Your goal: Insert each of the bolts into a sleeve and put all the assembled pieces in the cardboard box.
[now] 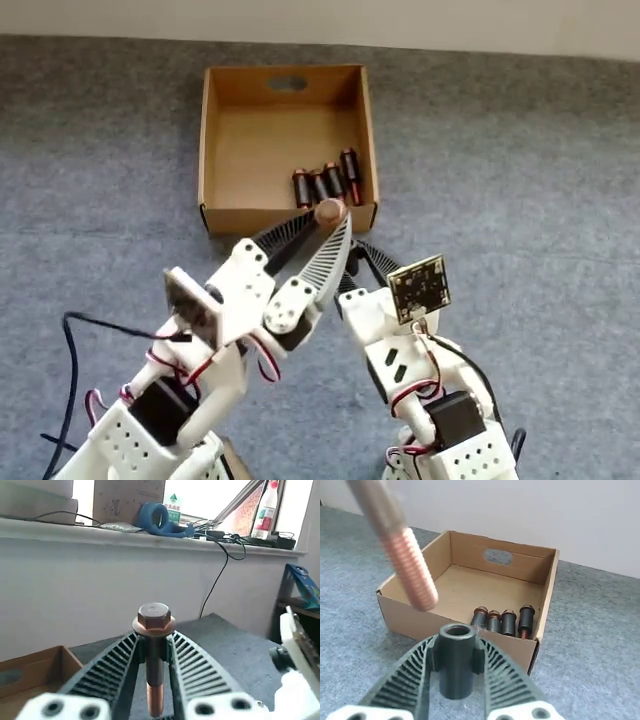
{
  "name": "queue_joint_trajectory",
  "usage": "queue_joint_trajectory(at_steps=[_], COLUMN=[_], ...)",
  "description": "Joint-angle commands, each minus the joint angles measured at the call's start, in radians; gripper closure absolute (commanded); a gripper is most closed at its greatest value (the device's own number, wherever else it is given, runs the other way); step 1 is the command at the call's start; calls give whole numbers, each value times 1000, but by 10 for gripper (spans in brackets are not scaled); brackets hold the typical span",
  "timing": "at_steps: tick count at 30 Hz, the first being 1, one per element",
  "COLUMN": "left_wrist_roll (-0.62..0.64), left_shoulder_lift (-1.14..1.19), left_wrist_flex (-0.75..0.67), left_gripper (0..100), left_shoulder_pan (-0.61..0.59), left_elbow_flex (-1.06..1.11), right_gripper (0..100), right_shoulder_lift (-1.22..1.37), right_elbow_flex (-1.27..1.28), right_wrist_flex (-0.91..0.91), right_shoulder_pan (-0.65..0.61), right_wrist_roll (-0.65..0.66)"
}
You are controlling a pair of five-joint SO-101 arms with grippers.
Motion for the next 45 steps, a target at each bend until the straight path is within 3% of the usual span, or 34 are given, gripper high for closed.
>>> queue_joint_trajectory(at_steps=[1,17,26,36,45], left_wrist_roll=[-2,0,229,232,227], left_shoulder_lift=[62,82,90,254,282], left_wrist_flex=[-23,-28,-107,-226,-227], left_gripper=[992,992,992,992,992], left_shoulder_pan=[4,4,-91,-88,-4], left_elbow_flex=[-97,-105,-97,-119,-128], right_gripper=[992,992,992,992,992], right_shoulder_lift=[-12,-12,-148,-137,-137], right_elbow_flex=[-84,-114,-111,-102,-76], right_wrist_flex=[-22,-19,42,45,45], right_shoulder_pan=[61,99,97,97,97], right_wrist_roll=[-9,-95,-94,-94,-94])
